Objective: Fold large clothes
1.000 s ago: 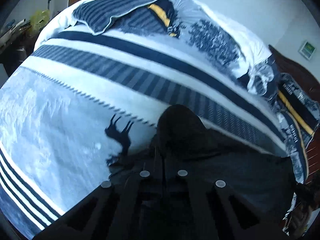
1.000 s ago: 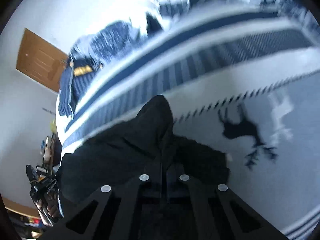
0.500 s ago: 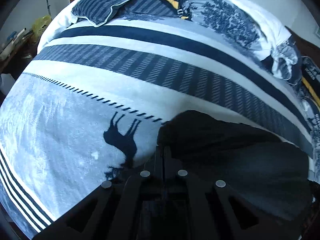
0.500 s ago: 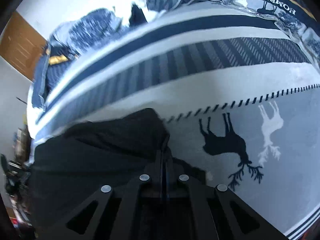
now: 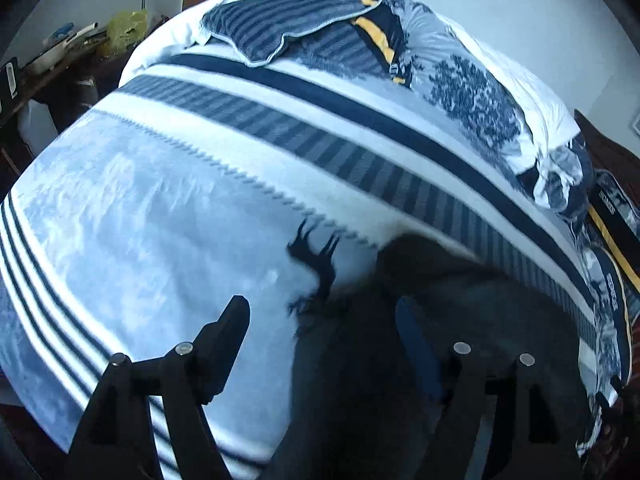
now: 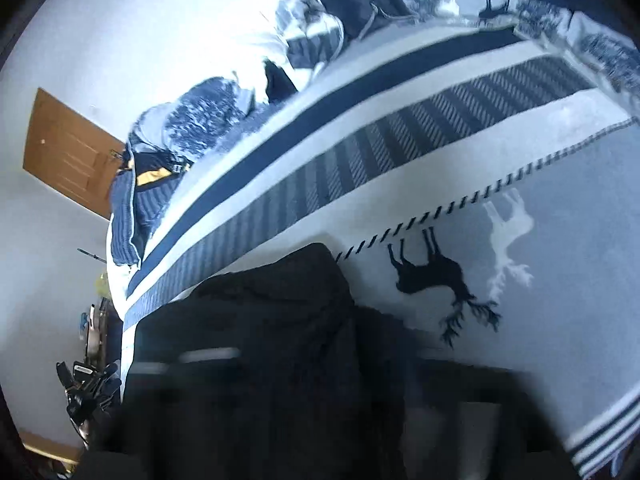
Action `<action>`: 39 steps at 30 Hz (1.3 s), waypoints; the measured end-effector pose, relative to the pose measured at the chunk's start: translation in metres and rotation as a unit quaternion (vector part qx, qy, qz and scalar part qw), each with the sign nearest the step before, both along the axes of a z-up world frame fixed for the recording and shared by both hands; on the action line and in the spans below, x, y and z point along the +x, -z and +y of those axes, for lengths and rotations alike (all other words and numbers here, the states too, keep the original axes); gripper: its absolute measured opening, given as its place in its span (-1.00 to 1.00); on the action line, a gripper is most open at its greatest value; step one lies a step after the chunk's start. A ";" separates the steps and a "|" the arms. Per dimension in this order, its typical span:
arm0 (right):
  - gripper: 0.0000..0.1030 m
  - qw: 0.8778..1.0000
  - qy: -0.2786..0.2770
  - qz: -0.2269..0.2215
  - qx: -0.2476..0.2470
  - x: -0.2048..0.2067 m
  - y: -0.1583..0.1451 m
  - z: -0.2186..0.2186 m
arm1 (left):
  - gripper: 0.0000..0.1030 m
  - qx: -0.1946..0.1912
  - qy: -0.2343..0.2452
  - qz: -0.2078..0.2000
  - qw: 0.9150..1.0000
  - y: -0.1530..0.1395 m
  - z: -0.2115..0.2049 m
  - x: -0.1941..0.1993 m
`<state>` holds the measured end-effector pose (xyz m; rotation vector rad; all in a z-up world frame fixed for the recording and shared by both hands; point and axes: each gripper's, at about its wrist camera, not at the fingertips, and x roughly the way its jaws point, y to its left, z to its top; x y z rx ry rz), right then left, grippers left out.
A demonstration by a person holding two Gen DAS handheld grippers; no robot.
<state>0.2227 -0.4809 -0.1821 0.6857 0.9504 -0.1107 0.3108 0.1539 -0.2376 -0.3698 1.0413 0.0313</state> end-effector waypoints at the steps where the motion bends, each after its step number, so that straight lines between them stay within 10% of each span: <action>1: 0.75 1.000 -0.012 0.002 -0.002 -0.008 -0.003 0.003 | 0.48 -0.005 -0.001 0.004 1.000 0.003 0.002 -0.005; 7: 0.75 0.993 -0.054 0.080 0.061 0.001 0.028 0.005 | 0.48 -0.061 0.004 0.059 0.996 0.014 0.007 0.001; 13: 0.75 0.992 -0.060 0.054 0.097 0.038 0.031 0.000 | 0.72 -0.041 0.071 0.046 0.996 0.005 -0.025 0.048; 18: 0.75 0.989 -0.099 0.073 0.085 0.087 0.050 0.006 | 0.72 -0.045 0.143 0.112 0.982 0.055 -0.055 0.102; 22: 0.75 0.972 -0.137 0.135 0.138 0.113 0.096 0.000 | 0.72 -0.094 0.195 0.134 0.967 0.087 -0.070 0.115; 26: 0.74 0.960 -0.167 0.108 0.196 0.108 0.112 -0.004 | 0.79 -0.126 0.232 0.137 0.955 0.102 -0.085 0.108; 30: 0.37 0.951 -0.198 0.115 0.211 0.111 0.121 0.011 | 0.79 -0.151 0.226 0.145 0.951 0.102 -0.087 0.116; 35: -0.66 0.948 -0.216 0.127 0.198 0.124 0.125 0.037 | -0.73 -0.139 0.231 0.133 0.954 0.091 -0.095 0.107; 39: -0.84 0.959 -0.208 0.121 0.149 0.117 0.103 0.049 | -0.84 -0.094 0.206 0.094 0.969 0.062 -0.092 0.085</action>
